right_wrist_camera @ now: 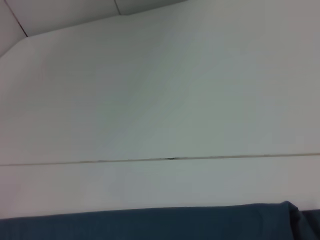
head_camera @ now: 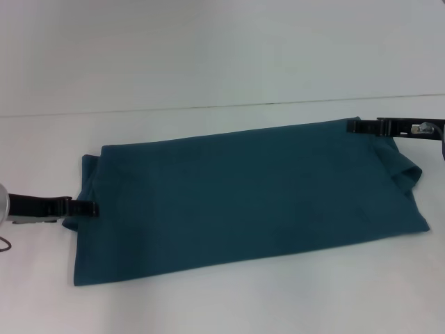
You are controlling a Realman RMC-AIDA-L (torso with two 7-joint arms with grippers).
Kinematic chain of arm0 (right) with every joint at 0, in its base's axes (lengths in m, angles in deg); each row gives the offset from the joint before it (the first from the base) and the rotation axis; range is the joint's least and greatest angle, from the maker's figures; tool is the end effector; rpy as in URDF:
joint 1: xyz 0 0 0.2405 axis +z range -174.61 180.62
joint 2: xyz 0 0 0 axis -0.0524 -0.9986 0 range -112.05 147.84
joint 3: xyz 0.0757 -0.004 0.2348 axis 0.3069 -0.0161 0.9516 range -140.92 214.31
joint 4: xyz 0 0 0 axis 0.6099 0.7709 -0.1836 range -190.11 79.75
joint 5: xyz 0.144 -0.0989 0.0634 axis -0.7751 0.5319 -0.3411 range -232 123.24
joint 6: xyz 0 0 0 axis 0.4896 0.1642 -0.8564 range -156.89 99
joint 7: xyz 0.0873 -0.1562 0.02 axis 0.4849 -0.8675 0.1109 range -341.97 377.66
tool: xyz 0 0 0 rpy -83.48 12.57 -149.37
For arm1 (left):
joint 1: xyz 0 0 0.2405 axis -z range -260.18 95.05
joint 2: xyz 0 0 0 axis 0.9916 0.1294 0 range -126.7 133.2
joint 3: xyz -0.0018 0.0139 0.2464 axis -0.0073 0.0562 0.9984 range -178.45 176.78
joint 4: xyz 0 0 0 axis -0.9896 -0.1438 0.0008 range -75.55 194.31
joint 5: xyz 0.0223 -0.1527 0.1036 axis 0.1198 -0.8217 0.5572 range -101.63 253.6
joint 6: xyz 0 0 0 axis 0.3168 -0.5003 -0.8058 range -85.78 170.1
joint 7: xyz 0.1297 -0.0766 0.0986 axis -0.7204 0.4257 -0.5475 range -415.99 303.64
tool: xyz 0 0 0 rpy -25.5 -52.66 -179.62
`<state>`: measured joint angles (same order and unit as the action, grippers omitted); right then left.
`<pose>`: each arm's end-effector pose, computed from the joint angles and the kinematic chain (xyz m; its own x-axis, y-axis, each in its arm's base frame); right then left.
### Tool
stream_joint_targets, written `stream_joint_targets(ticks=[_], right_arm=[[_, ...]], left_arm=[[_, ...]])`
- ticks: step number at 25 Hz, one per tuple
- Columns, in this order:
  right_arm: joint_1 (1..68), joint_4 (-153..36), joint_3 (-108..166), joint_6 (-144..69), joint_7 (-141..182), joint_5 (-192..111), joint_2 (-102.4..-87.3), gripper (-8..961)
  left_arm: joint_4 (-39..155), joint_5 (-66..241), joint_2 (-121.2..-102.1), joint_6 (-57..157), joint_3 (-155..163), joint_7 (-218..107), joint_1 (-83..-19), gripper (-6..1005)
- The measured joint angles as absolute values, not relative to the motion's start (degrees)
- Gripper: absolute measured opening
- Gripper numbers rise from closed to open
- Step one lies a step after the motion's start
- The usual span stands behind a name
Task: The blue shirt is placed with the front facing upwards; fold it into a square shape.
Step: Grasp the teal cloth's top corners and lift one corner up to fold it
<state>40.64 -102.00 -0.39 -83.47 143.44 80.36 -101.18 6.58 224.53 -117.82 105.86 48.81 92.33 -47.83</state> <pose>0.2768 0.4258 0.0310 0.4815 -0.6517 -0.5861 -0.8642 -0.2415 -0.4414 -0.2851 0.3832 -0.0101 0.3348 0.8617 0.3812 0.8894 -0.1555 -0.4298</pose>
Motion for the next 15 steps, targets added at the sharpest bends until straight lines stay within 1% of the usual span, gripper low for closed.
stream_joint_targets(ticks=[8, 9, 13, 15], right_arm=[[40.6, -101.9, -0.4, -83.4, 143.4, 80.5, -101.18, 836], [40.6, -101.9, -0.4, -83.4, 143.4, 80.5, -101.18, 836], [40.6, -101.4, -0.4, -83.4, 143.4, 80.6, -101.11, 835], [40.5, -101.0, -0.4, -83.4, 143.4, 80.6, -101.01, 835]], left_arm=[[11.3, 224.4, -117.27, 105.9, 49.2, 92.0, -45.8, 940], [11.4, 224.3, -117.34, 106.2, 49.2, 91.9, -45.6, 939], [10.1, 224.1, -118.61, 107.3, 49.5, 90.9, -45.6, 936], [10.5, 224.0, -118.85, 107.3, 49.5, 89.9, -45.3, 935]])
